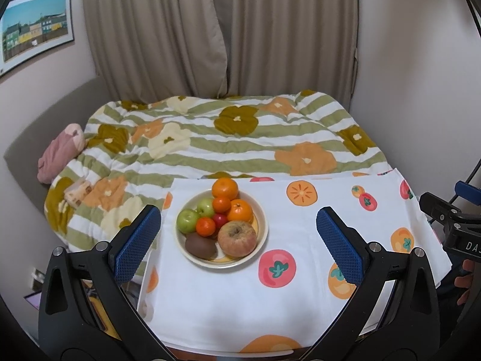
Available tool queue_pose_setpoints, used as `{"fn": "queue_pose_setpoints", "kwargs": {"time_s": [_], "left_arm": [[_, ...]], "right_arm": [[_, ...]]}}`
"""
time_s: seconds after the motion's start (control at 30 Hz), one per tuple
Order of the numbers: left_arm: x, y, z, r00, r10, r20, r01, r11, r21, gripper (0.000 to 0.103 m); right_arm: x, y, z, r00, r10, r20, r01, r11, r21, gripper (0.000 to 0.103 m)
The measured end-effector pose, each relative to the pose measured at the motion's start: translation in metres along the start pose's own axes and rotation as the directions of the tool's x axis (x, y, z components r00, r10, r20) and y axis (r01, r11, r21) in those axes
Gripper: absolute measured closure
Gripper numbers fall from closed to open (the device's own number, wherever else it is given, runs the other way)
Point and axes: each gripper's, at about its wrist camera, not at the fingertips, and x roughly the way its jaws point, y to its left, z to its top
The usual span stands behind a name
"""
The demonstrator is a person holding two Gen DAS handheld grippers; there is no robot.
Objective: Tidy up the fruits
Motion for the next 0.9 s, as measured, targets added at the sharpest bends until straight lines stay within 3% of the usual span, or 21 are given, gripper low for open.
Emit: {"fn": "queue_pose_setpoints", "kwargs": {"time_s": [0.9], "left_arm": [[-0.0005, 0.0082, -0.0097, 1.0, 0.014, -0.008, -0.014, 1.0, -0.026, 0.0]], "right_arm": [[0.0001, 0.0005, -0.0011, 1.0, 0.002, 0.0, -0.002, 1.0, 0.002, 0.0]]}}
